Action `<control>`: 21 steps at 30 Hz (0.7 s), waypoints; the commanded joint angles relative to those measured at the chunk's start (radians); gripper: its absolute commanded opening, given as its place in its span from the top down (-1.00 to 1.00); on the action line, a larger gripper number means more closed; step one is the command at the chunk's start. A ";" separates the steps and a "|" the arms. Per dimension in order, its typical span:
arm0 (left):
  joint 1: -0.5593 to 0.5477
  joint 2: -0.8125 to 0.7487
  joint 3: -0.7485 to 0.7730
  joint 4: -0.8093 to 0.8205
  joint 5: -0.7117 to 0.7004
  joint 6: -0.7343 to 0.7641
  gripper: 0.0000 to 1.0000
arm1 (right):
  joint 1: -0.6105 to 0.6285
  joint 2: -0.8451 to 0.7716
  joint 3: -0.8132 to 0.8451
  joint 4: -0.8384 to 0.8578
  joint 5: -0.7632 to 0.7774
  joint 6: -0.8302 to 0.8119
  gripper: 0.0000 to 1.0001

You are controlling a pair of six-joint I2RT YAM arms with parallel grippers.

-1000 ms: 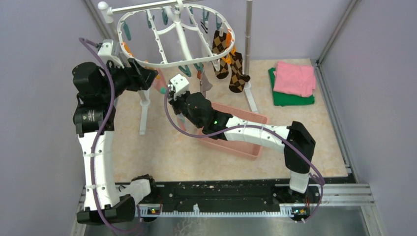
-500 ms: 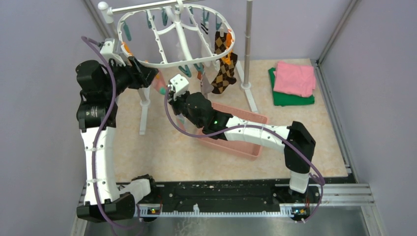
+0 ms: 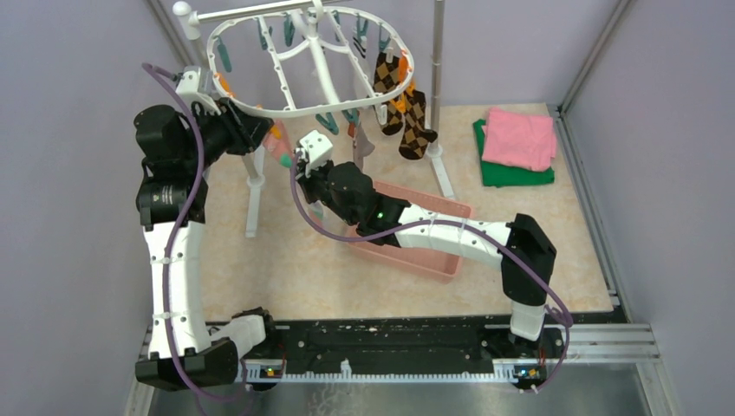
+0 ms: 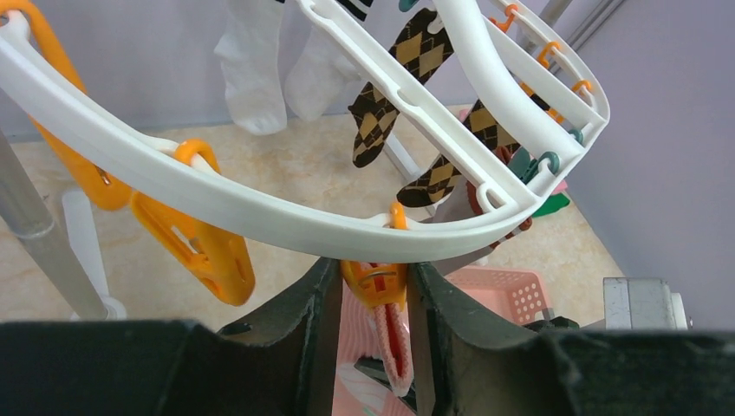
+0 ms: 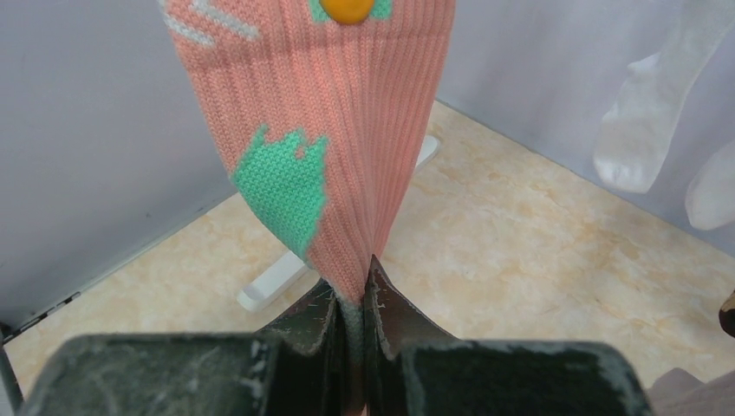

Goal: Remove the socks clipped to the hanger

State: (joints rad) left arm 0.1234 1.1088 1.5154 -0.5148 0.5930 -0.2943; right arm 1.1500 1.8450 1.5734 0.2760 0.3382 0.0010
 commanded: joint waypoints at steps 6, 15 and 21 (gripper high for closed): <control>-0.002 -0.013 -0.010 0.063 0.004 -0.009 0.54 | 0.007 -0.050 0.065 0.014 -0.014 0.026 1.00; -0.001 -0.012 -0.005 0.064 -0.002 -0.016 1.00 | 0.008 -0.049 0.060 0.006 -0.021 0.037 1.00; -0.002 -0.019 0.000 0.062 -0.026 0.006 1.00 | 0.008 -0.084 0.035 -0.011 0.042 0.025 1.00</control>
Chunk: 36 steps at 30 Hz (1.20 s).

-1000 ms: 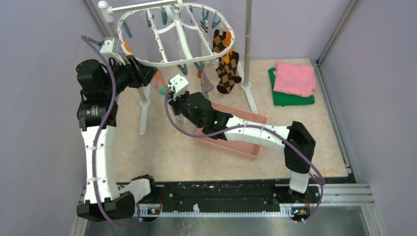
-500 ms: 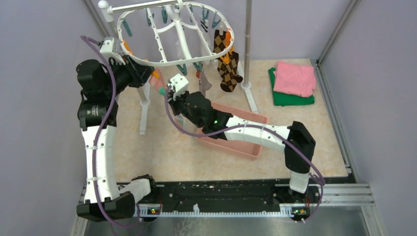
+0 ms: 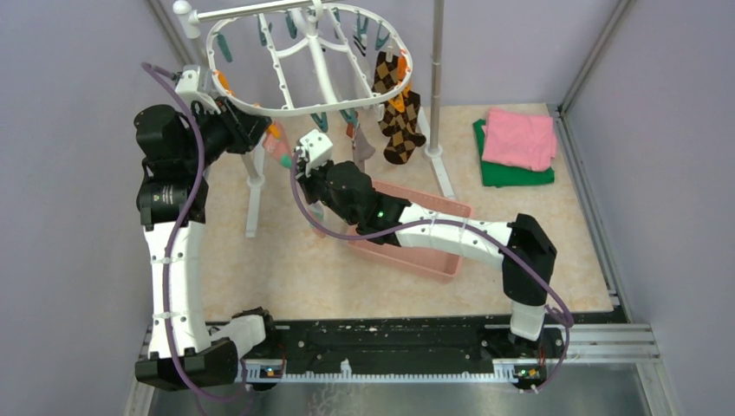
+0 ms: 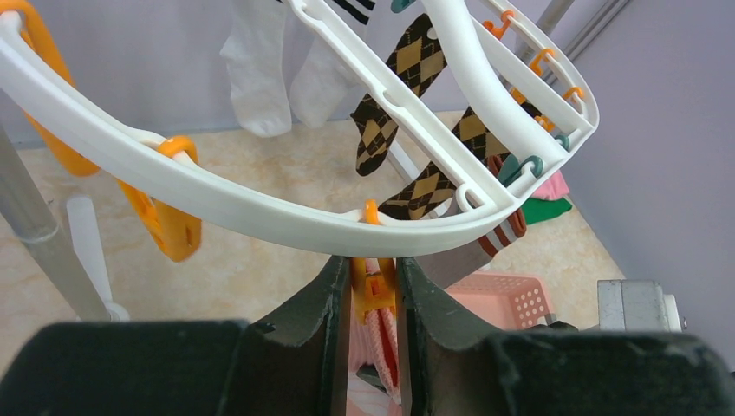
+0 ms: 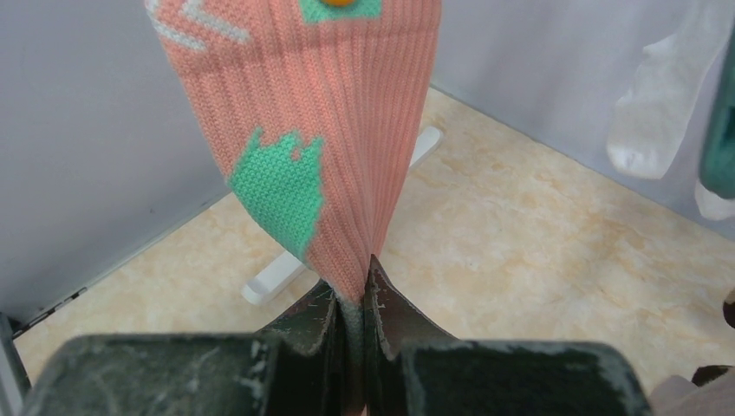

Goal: Remove the socks clipped to the hanger

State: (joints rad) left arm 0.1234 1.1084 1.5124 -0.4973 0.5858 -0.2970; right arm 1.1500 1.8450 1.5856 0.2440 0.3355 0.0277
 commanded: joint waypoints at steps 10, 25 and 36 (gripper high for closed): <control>-0.002 -0.026 0.006 0.045 -0.022 0.013 1.00 | -0.018 -0.190 -0.160 -0.004 0.085 0.021 1.00; -0.001 -0.045 -0.003 0.016 -0.056 0.036 0.98 | -0.141 -0.603 -0.324 -0.173 0.191 0.106 1.00; -0.002 -0.043 0.003 0.014 -0.063 0.030 0.98 | -0.179 -0.743 -0.493 -0.391 0.191 0.201 1.00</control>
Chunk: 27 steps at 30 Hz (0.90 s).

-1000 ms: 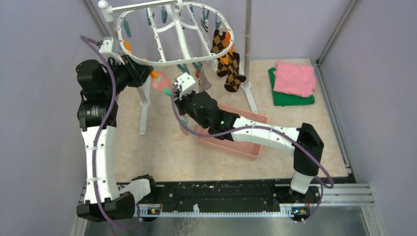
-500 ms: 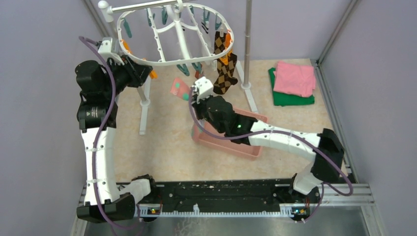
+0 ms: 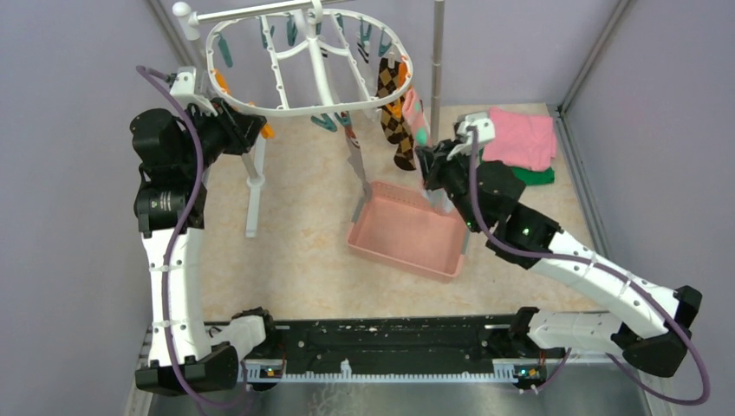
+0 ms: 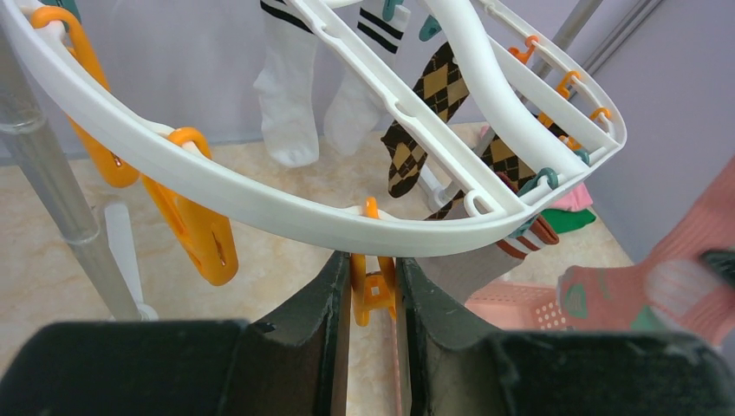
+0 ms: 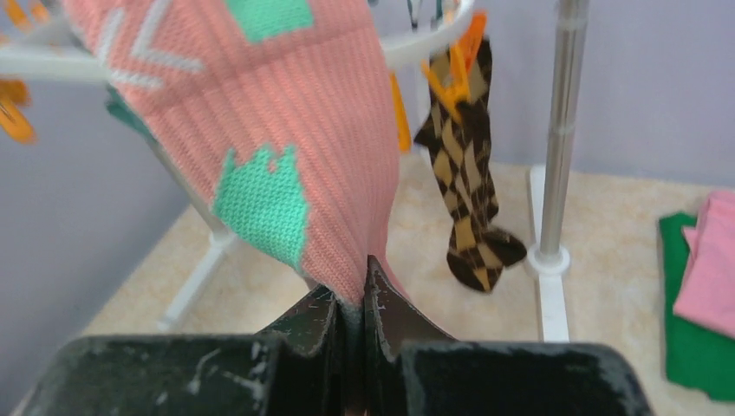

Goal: Remove the socks clipped to the hanger

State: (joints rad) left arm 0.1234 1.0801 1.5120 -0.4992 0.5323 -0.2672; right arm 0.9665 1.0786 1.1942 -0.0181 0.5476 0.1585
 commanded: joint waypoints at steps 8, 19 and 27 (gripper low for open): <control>-0.002 -0.013 0.014 0.006 -0.015 0.016 0.98 | 0.002 0.042 -0.234 -0.183 -0.072 0.150 1.00; -0.001 -0.010 0.022 -0.001 -0.031 0.015 0.98 | -0.061 0.176 -0.047 -0.204 -0.230 0.140 -0.97; -0.001 -0.010 0.037 -0.013 -0.050 0.019 0.97 | -0.065 0.404 0.264 -0.085 -0.320 0.005 -0.97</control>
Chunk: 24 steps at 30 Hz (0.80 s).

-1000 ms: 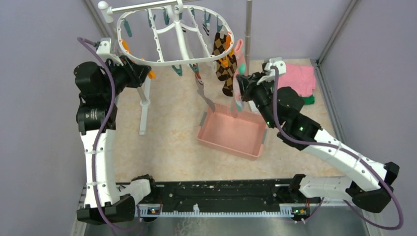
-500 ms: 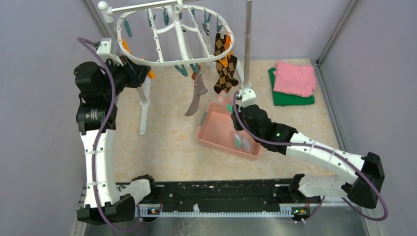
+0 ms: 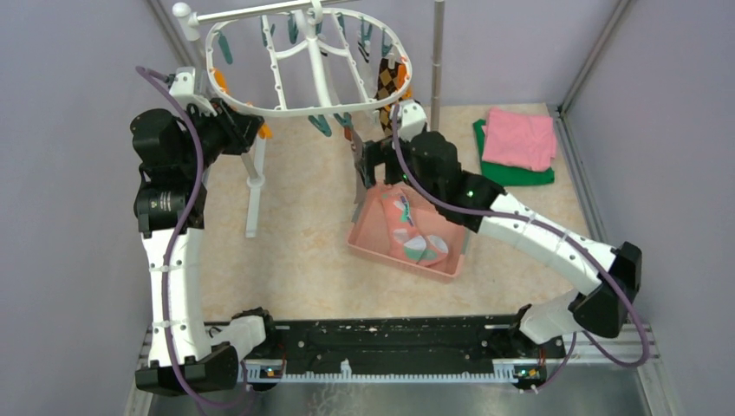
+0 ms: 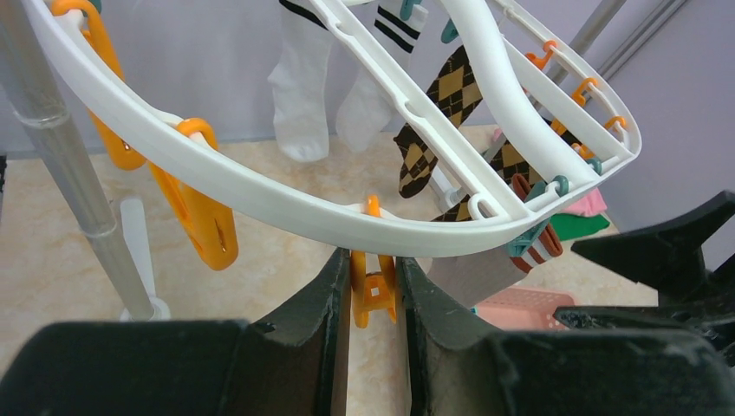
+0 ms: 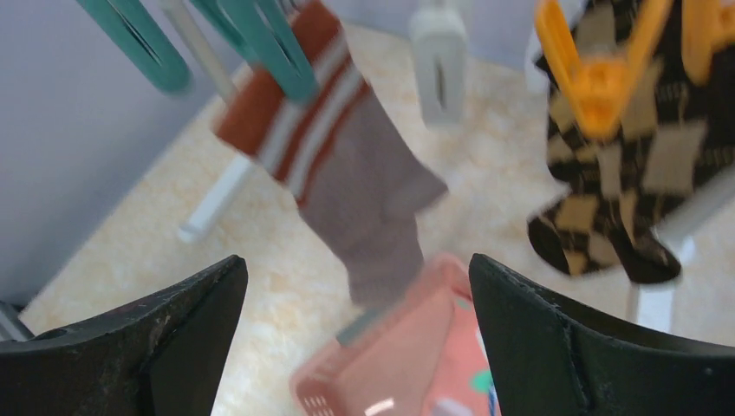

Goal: Remove the socks clipped to the hanger

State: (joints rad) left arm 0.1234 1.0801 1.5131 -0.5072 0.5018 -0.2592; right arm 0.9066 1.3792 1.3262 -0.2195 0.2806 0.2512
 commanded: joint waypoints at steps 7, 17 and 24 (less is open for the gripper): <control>-0.001 -0.013 0.044 -0.013 -0.023 0.009 0.96 | -0.003 0.209 0.086 0.336 -0.084 -0.097 -0.94; -0.002 -0.022 0.104 -0.090 -0.047 0.047 -0.40 | 0.024 0.249 0.033 0.437 -0.038 -0.072 0.93; -0.002 -0.091 0.126 -0.248 -0.013 0.142 -0.98 | 0.066 0.195 -0.016 0.509 -0.035 -0.085 1.00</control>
State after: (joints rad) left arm 0.1234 1.0428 1.6020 -0.6594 0.4629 -0.1841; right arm 0.9432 1.6329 1.3018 0.2024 0.2363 0.1761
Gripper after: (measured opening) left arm 0.987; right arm 0.010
